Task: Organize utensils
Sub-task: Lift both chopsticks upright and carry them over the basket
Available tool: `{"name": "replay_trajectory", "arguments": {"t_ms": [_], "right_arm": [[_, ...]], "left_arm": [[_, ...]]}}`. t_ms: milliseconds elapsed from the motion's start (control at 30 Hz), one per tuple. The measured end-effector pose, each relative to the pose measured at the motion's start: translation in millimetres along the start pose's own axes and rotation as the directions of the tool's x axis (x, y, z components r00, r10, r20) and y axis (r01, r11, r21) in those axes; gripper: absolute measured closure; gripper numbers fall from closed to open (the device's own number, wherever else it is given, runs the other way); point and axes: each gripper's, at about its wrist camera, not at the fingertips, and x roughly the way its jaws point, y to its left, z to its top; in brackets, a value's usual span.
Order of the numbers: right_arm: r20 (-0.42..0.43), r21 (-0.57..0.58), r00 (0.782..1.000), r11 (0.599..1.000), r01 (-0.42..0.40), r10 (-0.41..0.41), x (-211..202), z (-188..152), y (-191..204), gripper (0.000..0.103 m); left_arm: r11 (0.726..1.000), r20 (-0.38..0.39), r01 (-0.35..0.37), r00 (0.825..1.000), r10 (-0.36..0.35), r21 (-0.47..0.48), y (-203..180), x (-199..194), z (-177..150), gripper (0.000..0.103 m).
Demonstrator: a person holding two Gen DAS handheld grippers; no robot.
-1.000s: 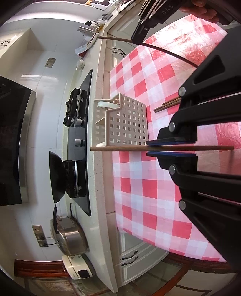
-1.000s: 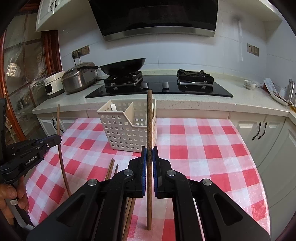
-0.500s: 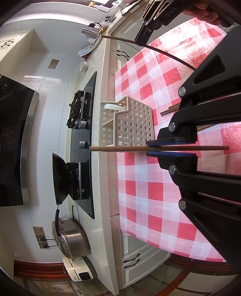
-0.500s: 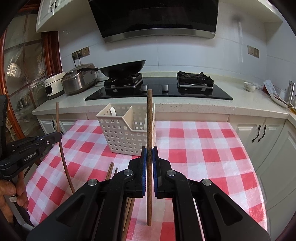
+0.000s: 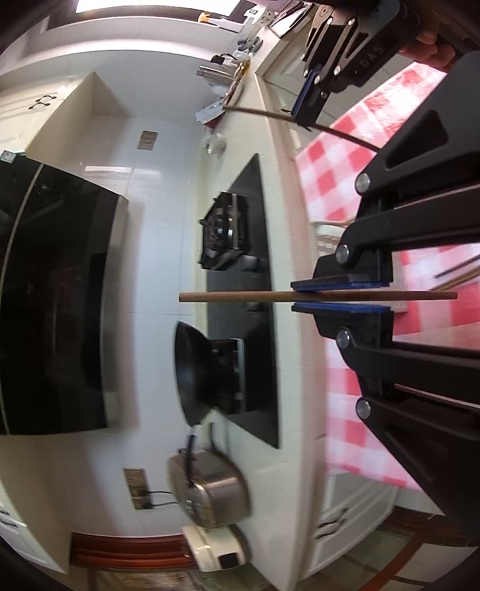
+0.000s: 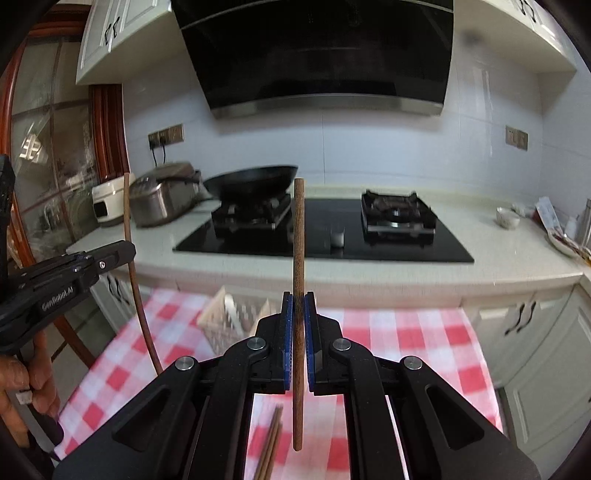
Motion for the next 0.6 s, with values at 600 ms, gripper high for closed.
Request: {"name": "replay_trajectory", "arguments": {"t_ms": [600], "right_arm": [[0.073,0.033,0.997,0.999,-0.028,0.026,75,72,0,0.096]], "left_arm": [[0.999,0.092,0.004,0.996,0.000,-0.043,8,89,52,0.097]]}}
